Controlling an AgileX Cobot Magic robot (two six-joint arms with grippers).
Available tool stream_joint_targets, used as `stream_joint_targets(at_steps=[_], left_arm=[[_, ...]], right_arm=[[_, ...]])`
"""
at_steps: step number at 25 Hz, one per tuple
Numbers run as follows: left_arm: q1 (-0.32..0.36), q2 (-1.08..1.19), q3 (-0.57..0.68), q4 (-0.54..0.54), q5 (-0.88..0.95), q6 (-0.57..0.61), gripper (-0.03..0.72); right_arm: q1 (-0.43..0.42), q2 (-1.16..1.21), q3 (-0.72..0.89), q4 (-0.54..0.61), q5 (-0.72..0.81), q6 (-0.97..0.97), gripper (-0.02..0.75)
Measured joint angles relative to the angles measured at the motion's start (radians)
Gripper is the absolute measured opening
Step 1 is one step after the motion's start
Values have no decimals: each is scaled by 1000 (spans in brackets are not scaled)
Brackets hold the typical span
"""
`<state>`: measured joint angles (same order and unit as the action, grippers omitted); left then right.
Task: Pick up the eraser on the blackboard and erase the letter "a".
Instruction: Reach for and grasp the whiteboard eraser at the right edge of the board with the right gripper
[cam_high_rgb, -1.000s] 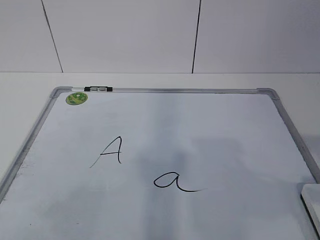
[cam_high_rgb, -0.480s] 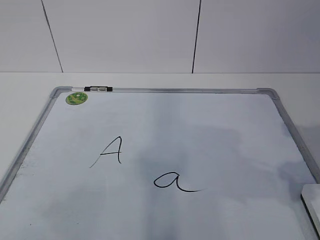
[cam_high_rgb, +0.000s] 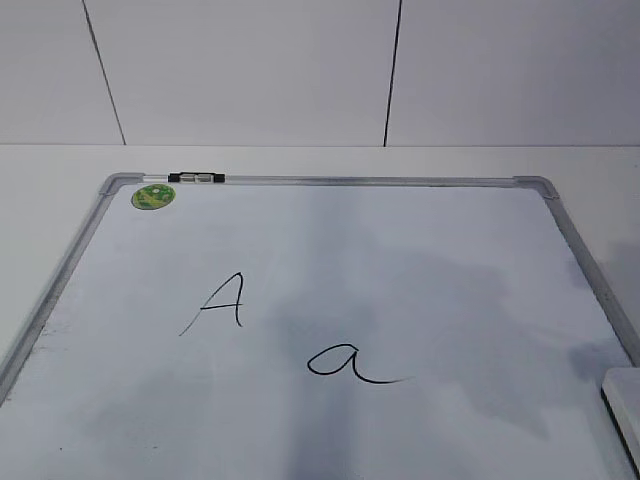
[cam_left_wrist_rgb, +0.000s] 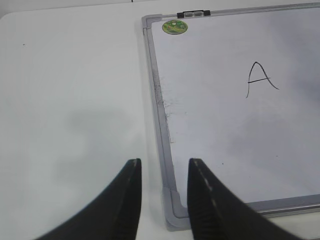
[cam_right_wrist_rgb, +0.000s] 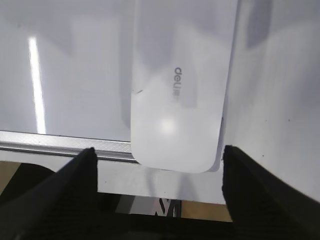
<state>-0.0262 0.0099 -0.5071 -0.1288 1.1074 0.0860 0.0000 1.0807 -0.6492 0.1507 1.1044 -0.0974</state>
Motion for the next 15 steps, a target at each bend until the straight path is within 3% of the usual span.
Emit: stream_joint_targets(at_steps=[15], left_arm=[[0,0,0,0,0,0,235]], right_arm=[[0,90,-2,-10,-104,2,614]])
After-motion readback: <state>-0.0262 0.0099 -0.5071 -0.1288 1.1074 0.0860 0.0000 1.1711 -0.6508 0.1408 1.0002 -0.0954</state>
